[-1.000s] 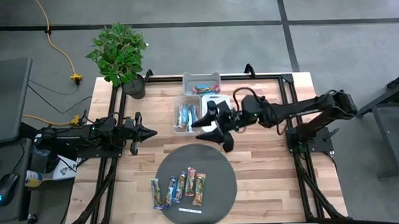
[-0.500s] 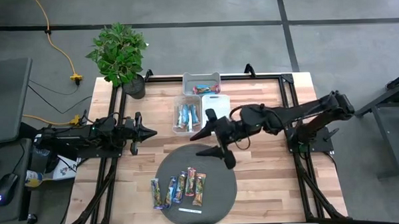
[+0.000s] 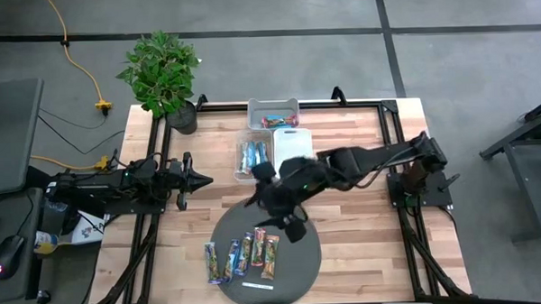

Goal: Pick and place Granola Bars by type
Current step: Put the yellow granola bar into the transparent bin

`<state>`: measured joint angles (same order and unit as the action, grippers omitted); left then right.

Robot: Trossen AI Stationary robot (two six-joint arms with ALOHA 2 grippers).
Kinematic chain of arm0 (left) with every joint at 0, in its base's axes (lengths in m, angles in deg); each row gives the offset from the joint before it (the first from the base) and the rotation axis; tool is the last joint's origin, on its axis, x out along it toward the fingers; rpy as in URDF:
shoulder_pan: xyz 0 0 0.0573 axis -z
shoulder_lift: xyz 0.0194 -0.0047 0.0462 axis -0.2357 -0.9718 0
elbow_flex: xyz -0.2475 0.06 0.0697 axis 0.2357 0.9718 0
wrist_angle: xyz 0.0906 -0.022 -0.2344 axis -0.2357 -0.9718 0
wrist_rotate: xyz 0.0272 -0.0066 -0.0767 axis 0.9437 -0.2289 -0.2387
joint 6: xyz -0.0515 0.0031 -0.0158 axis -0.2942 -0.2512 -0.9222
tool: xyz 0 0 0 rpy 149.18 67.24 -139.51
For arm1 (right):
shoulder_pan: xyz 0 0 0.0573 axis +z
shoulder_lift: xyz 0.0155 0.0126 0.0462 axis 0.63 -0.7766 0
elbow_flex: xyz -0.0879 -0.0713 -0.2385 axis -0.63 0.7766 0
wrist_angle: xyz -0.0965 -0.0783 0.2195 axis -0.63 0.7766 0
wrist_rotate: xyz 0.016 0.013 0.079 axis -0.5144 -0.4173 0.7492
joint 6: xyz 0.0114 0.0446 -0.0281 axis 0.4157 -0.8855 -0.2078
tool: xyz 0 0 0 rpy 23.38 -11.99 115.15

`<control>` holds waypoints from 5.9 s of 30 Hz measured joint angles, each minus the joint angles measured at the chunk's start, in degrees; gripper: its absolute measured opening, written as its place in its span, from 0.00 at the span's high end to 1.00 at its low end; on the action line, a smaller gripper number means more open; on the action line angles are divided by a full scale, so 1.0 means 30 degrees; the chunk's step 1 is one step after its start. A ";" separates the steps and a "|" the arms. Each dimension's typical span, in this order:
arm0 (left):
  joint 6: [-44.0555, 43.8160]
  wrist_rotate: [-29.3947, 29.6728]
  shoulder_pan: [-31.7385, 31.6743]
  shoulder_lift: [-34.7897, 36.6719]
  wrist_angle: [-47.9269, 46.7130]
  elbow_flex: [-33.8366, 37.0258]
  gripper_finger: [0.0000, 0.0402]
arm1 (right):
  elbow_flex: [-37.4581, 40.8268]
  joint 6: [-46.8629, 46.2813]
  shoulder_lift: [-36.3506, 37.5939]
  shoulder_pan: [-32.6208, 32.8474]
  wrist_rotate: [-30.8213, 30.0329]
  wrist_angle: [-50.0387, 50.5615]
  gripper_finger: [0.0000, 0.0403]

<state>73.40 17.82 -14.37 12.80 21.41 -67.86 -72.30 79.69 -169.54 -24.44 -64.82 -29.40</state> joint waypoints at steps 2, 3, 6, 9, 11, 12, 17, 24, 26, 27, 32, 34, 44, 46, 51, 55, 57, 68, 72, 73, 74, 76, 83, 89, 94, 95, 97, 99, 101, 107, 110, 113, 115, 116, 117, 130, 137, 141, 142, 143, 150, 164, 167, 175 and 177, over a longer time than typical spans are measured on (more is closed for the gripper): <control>0.0002 0.0007 0.0001 0.0001 -0.0001 0.0004 1.00 | 0.0000 0.1013 -0.0355 0.0230 -0.0133 0.1053 0.45; 0.0005 0.0007 0.0006 0.0006 0.0005 0.0007 1.00 | 0.0000 0.1504 -0.0559 0.0358 -0.0222 0.1683 0.45; 0.0005 0.0007 0.0000 0.0000 0.0012 0.0007 1.00 | 0.0000 0.3060 -0.1233 0.0797 -0.0399 0.3389 0.45; 0.0005 0.0000 0.0006 0.0006 0.0012 0.0000 1.00 | 0.0000 0.4769 -0.2008 0.1338 -0.0857 0.4497 0.45; 0.0005 0.0000 0.0007 0.0000 0.0019 0.0004 1.00 | 0.0000 0.6087 -0.2548 0.1742 -0.1155 0.4911 0.45; 0.0005 0.0000 0.0000 0.0002 0.0019 0.0005 1.00 | 0.0000 0.6731 -0.2814 0.1935 -0.1350 0.4937 0.45; 0.0005 0.0000 0.0007 0.0000 0.0027 0.0002 1.00 | 0.0000 1.0479 -0.4267 0.2912 -0.2411 0.5007 0.45; 0.0004 0.0000 0.0007 0.0000 0.0027 0.0007 1.00 | 0.0000 1.3111 -0.6535 0.3950 -0.2695 0.5019 0.45; 0.0005 0.0000 0.0001 0.0001 0.0027 0.0007 1.00 | 0.0007 1.3618 -0.7102 0.4153 -0.2998 0.5000 0.45; -0.0002 0.0000 0.0000 0.0000 0.0027 0.0000 1.00 | 0.0007 1.3800 -0.7344 0.4227 -0.3222 0.4955 0.45; 0.0005 0.0000 0.0004 0.0004 0.0034 0.0007 1.00 | 0.0007 1.3827 -0.8221 0.4276 -0.3614 0.4471 0.45; 0.0001 0.0000 0.0005 0.0002 0.0031 0.0005 1.00 | 0.0007 1.3686 -0.8407 0.4188 -0.3470 0.4267 0.45; 0.0001 0.0000 0.0007 0.0004 0.0027 0.0004 1.00 | 0.0602 1.3085 -0.8973 0.3426 -0.2085 0.2665 0.45; 0.0005 0.0000 0.0007 0.0000 0.0027 0.0005 1.00 | 0.1067 1.3058 -0.9002 0.3241 -0.1731 0.2330 0.45; 0.0005 0.0000 0.0002 0.0002 0.0027 0.0000 1.00 | 0.1995 1.2564 -0.9010 0.3086 -0.1614 0.2292 0.45; 0.0005 0.0000 0.0005 0.0000 0.0034 0.0007 1.00 | 0.2697 1.2545 -0.9024 0.3017 -0.1480 0.2214 0.45; 0.0004 0.0000 0.0001 0.0000 0.0034 0.0007 1.00 | 0.3041 1.2546 -0.9010 0.3010 -0.1262 0.1916 0.45; 0.0003 0.0000 0.0000 0.0000 0.0034 0.0003 1.00 | 0.3402 1.0578 -0.8995 0.2967 -0.1109 0.0814 0.45; 0.0004 0.0000 0.0001 0.0001 0.0034 0.0000 1.00 | 0.3402 0.9845 -0.8995 0.2882 -0.0676 0.0835 0.47; 0.0005 0.0000 0.0004 0.0000 0.0034 0.0000 1.00 | 0.3402 0.9610 -0.8995 0.2864 -0.0601 0.0838 0.48; 0.0001 0.0000 0.0004 0.0004 0.0034 0.0004 1.00 | 0.3402 0.9438 -0.8995 0.2839 -0.0597 0.0840 0.50; 0.0005 0.0000 0.0000 0.0000 0.0034 0.0007 1.00 | 0.3402 0.9092 -0.8995 0.2785 -0.0588 0.0859 0.53; -0.0002 0.0001 0.0000 0.0007 0.0034 0.0001 1.00 | 0.3402 0.9023 -0.8995 0.2744 -0.0513 0.0868 0.65; 0.0005 0.0000 0.0007 0.0003 0.0034 0.0005 1.00 | 0.3402 0.7979 -0.8995 0.2747 -0.0503 0.0884 0.71; 0.0005 0.0000 0.0001 0.0000 0.0034 0.0007 1.00 | 0.3402 0.7097 -0.8995 0.2747 -0.0545 0.0919 0.73; 0.0004 0.0000 0.0001 0.0001 0.0034 0.0007 1.00 | 0.3402 0.7008 -0.8995 0.2747 -0.0671 0.0919 0.74; 0.0005 0.0000 0.0007 0.0004 0.0034 0.0004 1.00 | 0.3402 0.6988 -0.8995 0.2755 -0.0899 0.0946 0.75; 0.0005 0.0000 0.0001 0.0000 0.0034 0.0007 1.00 | 0.3402 0.6891 -0.8995 0.2774 -0.1042 0.0955 0.76; 0.0005 0.0007 0.0001 0.0000 0.0034 0.0007 1.00 | 0.3402 0.6449 -0.8995 0.2802 -0.1155 0.0966 0.76; -0.0002 0.0000 0.0004 0.0000 0.0034 0.0004 1.00 | 0.3229 0.4957 -0.8922 0.2798 -0.1275 0.1348 0.78; 0.0001 0.0000 0.0004 0.0007 0.0034 0.0007 1.00 | 0.2676 0.4395 -0.8922 0.2798 -0.1282 0.1640 0.79; 0.0003 0.0002 0.0003 0.0006 0.0034 0.0002 1.00 | 0.1939 0.3687 -0.8915 0.2798 -0.1273 0.1973 0.79; 0.0002 0.0000 0.0002 0.0000 0.0034 0.0002 1.00 | 0.1305 0.3000 -0.8915 0.2806 -0.1259 0.1967 0.79; 0.0005 0.0002 0.0002 0.0002 0.0034 0.0002 1.00 | 0.0966 0.2544 -0.8915 0.2798 -0.1237 0.1931 0.79; 0.0003 0.0000 0.0007 0.0001 0.0034 0.0001 1.00 | 0.0607 0.1979 -0.8915 0.2798 -0.1181 0.1946 0.79; 0.0001 0.0000 0.0000 0.0000 0.0034 0.0004 1.00 | -0.4814 -0.8488 -0.8894 0.2587 -0.1039 0.0270 0.80; 0.0005 0.0001 0.0006 0.0000 0.0034 0.0007 1.00 | -0.6466 -1.0096 -0.8880 0.2471 0.0160 -0.3208 0.81; 0.0005 0.0000 0.0001 0.0006 0.0034 0.0000 1.00 | -0.7198 -1.0346 -0.8885 0.2471 0.0301 -0.5346 0.81; 0.0005 0.0006 0.0006 0.0006 0.0034 0.0006 1.00 | -0.7213 -1.0344 -0.8858 0.2471 0.0264 -0.6109 0.81; 0.0005 0.0005 0.0000 0.0007 0.0034 0.0007 1.00 | -0.7213 -1.0383 -0.8840 0.2471 0.0185 -0.6920 0.81; 0.0002 0.0004 0.0004 0.0004 0.0027 0.0004 1.00 | -0.7191 -1.0468 -0.8557 0.2471 -0.0446 -1.0117 0.81; 0.0005 0.0007 0.0007 0.0007 0.0019 0.0004 1.00 | -0.7169 -0.9305 -0.8354 0.1814 -0.3886 -1.6522 0.81; 0.0004 0.0007 0.0006 0.0007 0.0019 0.0007 1.00 | -0.7169 -0.8968 -0.8347 0.1469 -0.5063 -1.7522 0.81; 0.0002 0.0007 0.0004 0.0003 0.0012 0.0007 1.00 | -0.7169 -0.7593 -0.8347 0.0220 -0.8018 -1.9859 0.81; 0.0005 0.0007 0.0002 0.0000 0.0012 0.0007 1.00 | -0.7169 -0.7474 -0.8347 -0.0143 -0.9202 -2.0024 0.81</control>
<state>73.41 17.84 -14.36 12.80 21.45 -67.84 -93.81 57.26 -194.58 -24.87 -92.43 -89.47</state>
